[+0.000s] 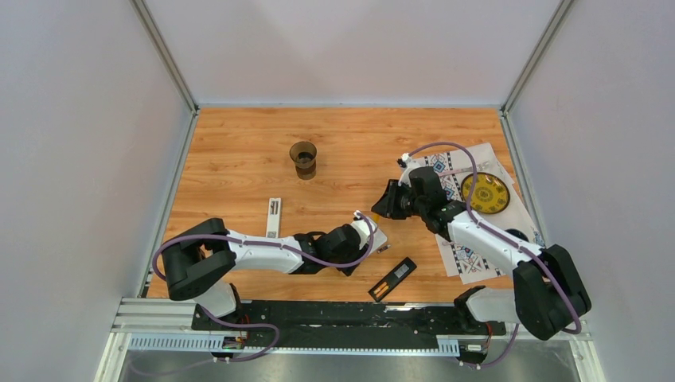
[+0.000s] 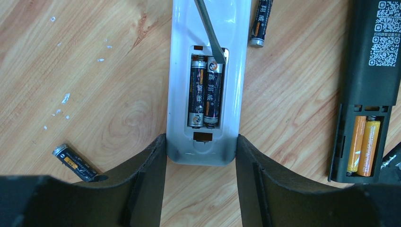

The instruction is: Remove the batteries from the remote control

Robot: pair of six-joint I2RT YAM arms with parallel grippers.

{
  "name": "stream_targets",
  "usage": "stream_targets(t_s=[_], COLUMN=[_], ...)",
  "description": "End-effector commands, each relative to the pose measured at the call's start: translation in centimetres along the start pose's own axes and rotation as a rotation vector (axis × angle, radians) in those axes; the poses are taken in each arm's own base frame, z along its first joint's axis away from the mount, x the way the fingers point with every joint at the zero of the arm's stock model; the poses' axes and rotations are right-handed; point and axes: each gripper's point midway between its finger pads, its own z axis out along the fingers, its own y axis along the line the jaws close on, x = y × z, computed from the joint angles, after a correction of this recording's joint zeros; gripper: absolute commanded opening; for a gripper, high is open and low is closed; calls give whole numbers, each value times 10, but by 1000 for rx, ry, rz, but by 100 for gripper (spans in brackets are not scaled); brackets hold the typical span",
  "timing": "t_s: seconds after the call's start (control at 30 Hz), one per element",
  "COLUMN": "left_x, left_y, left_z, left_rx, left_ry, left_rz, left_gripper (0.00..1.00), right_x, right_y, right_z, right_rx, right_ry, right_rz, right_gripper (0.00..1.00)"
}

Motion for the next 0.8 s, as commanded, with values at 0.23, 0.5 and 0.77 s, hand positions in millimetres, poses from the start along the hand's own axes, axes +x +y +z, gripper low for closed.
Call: stream_targets(t_s=[0.23, 0.5, 0.77], left_x=[26, 28, 28], left_y=[-4, -4, -4], left_z=[4, 4, 4], left_rx=[25, 27, 26], left_ry=[94, 101, 103], left_rz=[-3, -1, -1], left_gripper=[13, 11, 11], right_x=[-7, -18, -12], right_y=[5, 5, 3], right_z=[2, -3, 4], right_rx=[-13, 3, 1], right_ry=[-31, -75, -42], right_rz=[-38, -44, -36], right_gripper=[0, 0, 0])
